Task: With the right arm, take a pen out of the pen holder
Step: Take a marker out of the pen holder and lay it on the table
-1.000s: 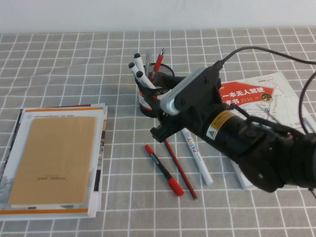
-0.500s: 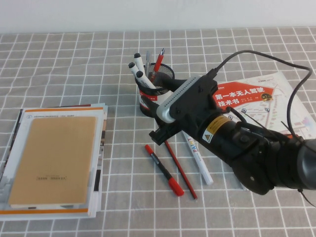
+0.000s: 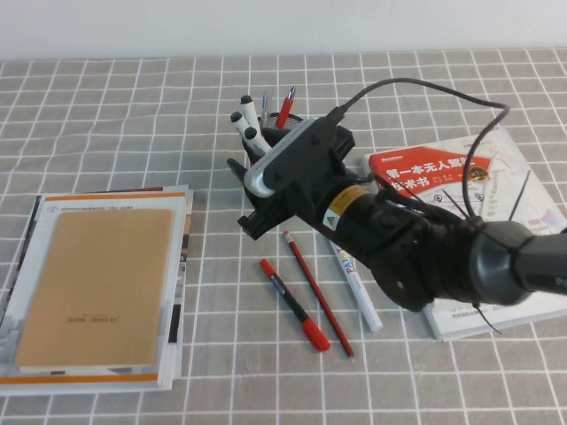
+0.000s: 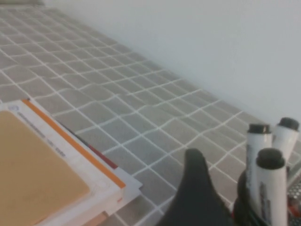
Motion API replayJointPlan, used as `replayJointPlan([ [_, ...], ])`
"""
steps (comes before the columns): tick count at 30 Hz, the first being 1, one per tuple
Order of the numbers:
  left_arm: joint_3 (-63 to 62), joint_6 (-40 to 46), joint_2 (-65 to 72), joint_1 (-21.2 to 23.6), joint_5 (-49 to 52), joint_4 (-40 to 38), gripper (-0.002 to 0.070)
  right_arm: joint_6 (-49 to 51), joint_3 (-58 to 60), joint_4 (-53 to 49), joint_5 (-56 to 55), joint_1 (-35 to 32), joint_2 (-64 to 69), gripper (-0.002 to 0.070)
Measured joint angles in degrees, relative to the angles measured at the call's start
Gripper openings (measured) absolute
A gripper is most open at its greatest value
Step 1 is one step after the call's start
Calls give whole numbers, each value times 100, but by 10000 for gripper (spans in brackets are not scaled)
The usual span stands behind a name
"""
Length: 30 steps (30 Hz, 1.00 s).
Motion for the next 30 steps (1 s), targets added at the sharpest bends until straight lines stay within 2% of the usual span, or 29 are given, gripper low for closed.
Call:
replayJointPlan([
  [11,0,0,0,0,0,0,-4,-187,-652,181,602,-140,466,399],
  [30,0,0,0,0,0,0,-4,-499,-1147,304,702,-207,799,380],
])
